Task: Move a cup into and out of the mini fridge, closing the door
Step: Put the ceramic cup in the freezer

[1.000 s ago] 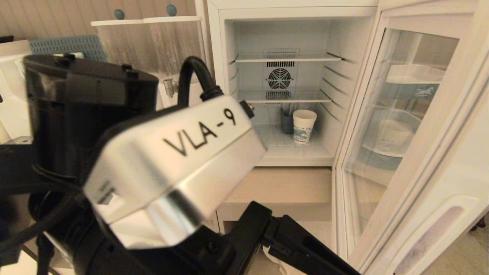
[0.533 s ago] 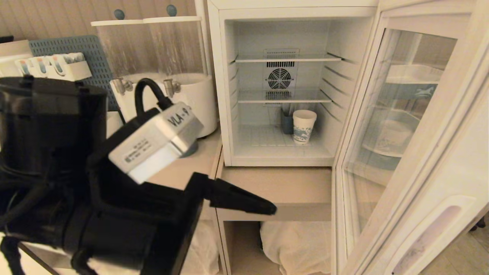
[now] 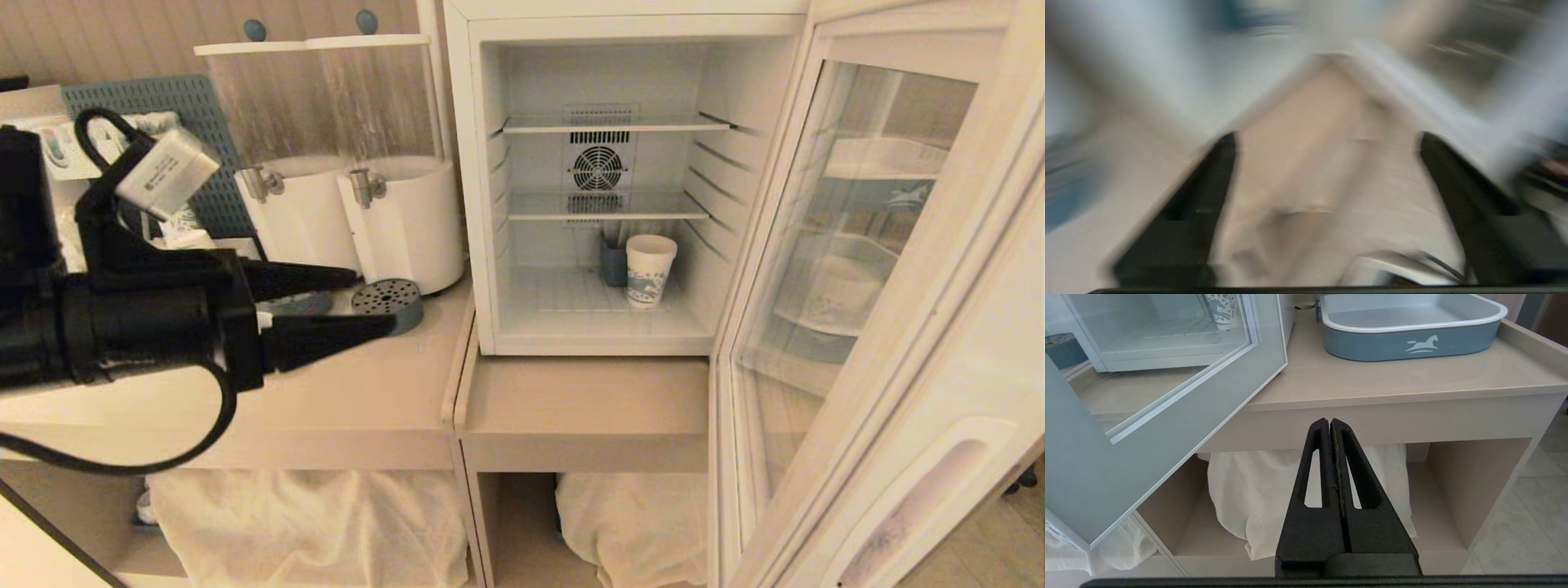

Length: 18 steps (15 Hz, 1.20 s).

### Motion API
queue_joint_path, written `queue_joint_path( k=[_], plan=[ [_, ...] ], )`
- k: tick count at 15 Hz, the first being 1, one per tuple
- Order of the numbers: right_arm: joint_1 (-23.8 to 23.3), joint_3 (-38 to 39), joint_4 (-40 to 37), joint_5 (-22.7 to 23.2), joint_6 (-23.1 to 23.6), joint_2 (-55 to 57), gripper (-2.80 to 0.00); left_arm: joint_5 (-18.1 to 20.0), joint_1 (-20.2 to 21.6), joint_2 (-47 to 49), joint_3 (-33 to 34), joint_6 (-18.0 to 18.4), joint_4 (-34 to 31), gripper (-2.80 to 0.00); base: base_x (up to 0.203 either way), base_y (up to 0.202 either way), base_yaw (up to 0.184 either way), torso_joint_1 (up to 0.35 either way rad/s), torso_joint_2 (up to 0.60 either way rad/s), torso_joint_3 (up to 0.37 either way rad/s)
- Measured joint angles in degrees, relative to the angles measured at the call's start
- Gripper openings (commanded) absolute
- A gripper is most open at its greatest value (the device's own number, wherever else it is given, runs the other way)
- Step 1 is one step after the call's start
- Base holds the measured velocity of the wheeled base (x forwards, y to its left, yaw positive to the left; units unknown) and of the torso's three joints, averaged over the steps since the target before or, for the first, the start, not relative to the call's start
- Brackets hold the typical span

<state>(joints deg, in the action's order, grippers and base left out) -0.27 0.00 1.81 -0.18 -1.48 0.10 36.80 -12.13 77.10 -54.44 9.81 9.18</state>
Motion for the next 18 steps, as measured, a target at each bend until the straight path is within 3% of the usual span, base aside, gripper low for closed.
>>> queue_joint_path(
  k=[2, 5, 9, 13, 18],
  plan=[
    [0.0, 0.0, 0.01, 0.01, -0.01, 0.0, -2.8, -6.98, 4.83, 1.29, -0.12, 0.22, 4.13, -2.8, 0.0, 0.0, 0.0, 0.0, 0.0, 0.0],
    [0.0, 0.0, 0.01, 0.0, -0.01, 0.0, -2.8, -16.68, 8.76, 2.43, 1.45, 0.21, 11.14, -2.8, 0.0, 0.0, 0.0, 0.0, 0.0, 0.0],
    [0.0, 0.0, -0.02, -0.02, 0.02, 0.0, -2.8, -19.02, 11.28, -2.54, 4.95, -0.33, 10.07, -2.8, 0.0, 0.0, 0.0, 0.0, 0.0, 0.0],
    [0.02, 0.0, -0.03, 0.0, -0.06, 0.0, -2.8, -23.36, 14.06, -13.9, 8.18, -1.5, 2.16, -2.8, 0.0, 0.0, 0.0, 0.0, 0.0, 0.0],
    [0.02, 0.0, -0.03, 0.02, -0.09, 0.0, -2.8, -25.08, 16.22, -36.07, 10.73, -6.88, -17.2, -2.8, 0.0, 0.0, 0.0, 0.0, 0.0, 0.0]
  ],
)
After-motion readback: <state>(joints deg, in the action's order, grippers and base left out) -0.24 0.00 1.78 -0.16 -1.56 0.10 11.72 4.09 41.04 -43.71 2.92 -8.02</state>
